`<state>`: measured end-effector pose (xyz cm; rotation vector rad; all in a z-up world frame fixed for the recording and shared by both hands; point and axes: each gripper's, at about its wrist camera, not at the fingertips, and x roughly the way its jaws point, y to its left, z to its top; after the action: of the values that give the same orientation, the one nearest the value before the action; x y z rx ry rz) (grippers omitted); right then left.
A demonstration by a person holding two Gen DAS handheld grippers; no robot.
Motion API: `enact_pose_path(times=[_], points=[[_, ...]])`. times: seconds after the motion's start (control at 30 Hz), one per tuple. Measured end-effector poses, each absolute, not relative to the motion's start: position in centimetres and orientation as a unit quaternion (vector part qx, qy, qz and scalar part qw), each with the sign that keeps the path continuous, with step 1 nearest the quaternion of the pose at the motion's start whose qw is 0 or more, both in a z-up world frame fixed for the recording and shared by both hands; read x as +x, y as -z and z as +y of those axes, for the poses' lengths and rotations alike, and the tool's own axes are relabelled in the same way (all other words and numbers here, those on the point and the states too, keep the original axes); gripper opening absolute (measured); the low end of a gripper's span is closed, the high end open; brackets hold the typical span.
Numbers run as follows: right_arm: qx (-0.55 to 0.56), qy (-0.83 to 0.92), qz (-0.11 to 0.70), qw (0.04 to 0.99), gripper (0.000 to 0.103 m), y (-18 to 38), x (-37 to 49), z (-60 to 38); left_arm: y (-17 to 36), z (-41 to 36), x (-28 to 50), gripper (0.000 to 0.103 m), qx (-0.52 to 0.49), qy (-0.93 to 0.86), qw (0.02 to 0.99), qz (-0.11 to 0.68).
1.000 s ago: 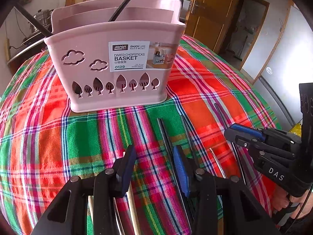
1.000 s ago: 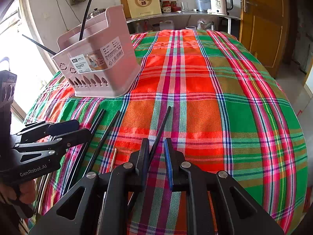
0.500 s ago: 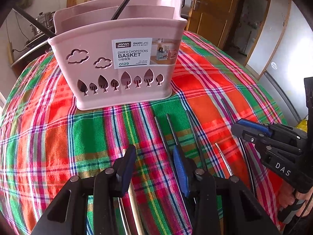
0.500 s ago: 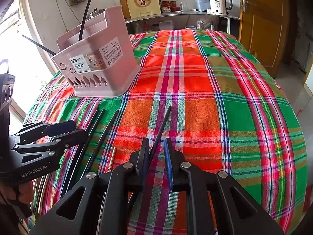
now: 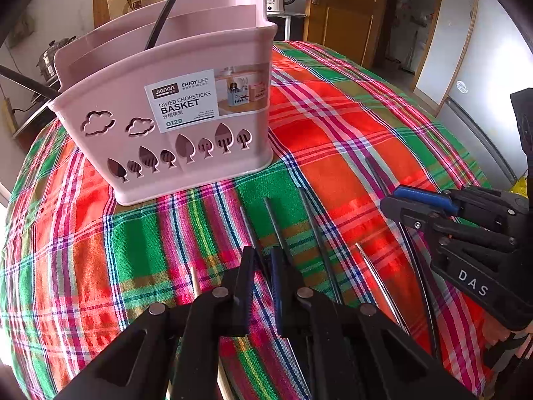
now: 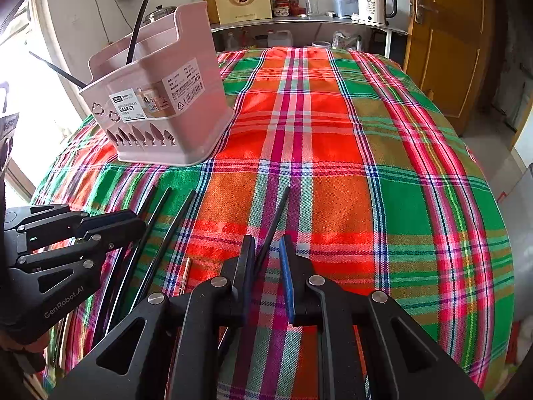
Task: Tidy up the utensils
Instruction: 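Lift the chopsticks with both tools and carry them above the pink basket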
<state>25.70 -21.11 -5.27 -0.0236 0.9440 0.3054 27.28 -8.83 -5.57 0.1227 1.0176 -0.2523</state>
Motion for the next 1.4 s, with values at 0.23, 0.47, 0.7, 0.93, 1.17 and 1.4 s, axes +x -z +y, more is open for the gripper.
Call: enact_pose_path(times=[0.23,0.47,0.7,0.93,1.17,1.4], points=[[-0.013,-0.144,0.456,0.878,0.007,5.2,26.2,-21.0,5.2,-8.1,27.8,0.004,0.026,0.142,0.855,0.498],[0.007,-0.158,0.426,0.891,0.005,2.5,25.4,-21.7,2.1,-6.2,27.2,0.004,-0.014,0.162,0.866,0.472],[0.013,-0.175,0.373,0.911,0.005,-2.2,23.5,-21.9,-4.1,-4.2,25.2,0.004,-0.034,0.181,0.893,0.411],[0.022,-0.178,0.313,0.933,0.005,-6.9,21.7,-22.3,-9.8,-2.5,23.0,0.004,-0.039,0.188,0.916,0.352],[0.026,-0.180,0.280,0.943,0.005,-9.0,20.0,-22.6,-11.7,-1.8,21.0,0.004,-0.039,0.194,0.923,0.329],[0.019,-0.187,0.272,0.944,0.005,-9.5,18.8,-22.1,-11.7,-1.6,20.0,0.004,-0.039,0.194,0.923,0.331]])
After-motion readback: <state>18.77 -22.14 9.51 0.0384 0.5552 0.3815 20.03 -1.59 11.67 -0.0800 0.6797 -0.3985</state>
